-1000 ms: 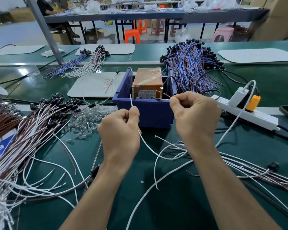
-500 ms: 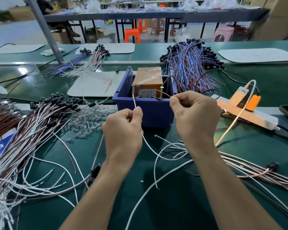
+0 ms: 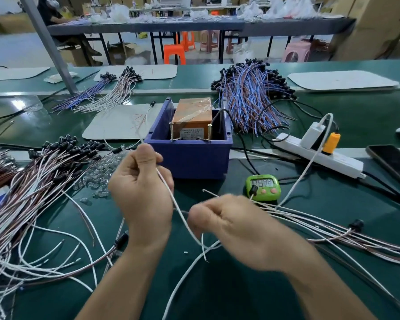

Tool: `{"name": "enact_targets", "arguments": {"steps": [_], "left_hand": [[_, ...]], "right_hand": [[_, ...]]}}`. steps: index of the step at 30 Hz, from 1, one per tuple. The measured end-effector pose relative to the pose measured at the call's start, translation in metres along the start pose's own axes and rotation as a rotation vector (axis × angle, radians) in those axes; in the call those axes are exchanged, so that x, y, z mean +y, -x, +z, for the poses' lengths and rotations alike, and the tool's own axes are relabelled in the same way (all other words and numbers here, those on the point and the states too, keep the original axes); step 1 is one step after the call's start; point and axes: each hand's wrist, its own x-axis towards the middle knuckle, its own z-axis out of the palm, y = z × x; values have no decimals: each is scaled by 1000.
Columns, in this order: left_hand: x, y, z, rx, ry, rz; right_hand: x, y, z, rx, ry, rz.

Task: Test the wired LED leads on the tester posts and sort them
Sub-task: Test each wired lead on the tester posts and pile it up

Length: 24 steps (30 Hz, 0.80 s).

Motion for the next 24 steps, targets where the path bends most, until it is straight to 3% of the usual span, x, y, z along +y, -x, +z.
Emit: {"name": "enact_targets", "arguments": {"steps": [5, 10, 12, 15, 22, 24], "left_hand": [[8, -6, 1, 71, 42, 9], [15, -5, -1, 10, -21, 2], [16, 0, 0, -39, -126, 32], [12, 13, 1, -133, -265, 81], [-4, 44, 6, -379, -675, 26], [-8, 49, 8, -447, -906, 25]], "right_hand": [[-14, 50, 8, -142, 99, 99], [-14, 80, -3, 161, 458, 57], [-5, 90, -12, 250, 702, 97], [11, 110, -18, 321, 843, 178], [71, 120, -28, 511, 848, 380], [90, 116, -28, 462, 869, 473]]}}
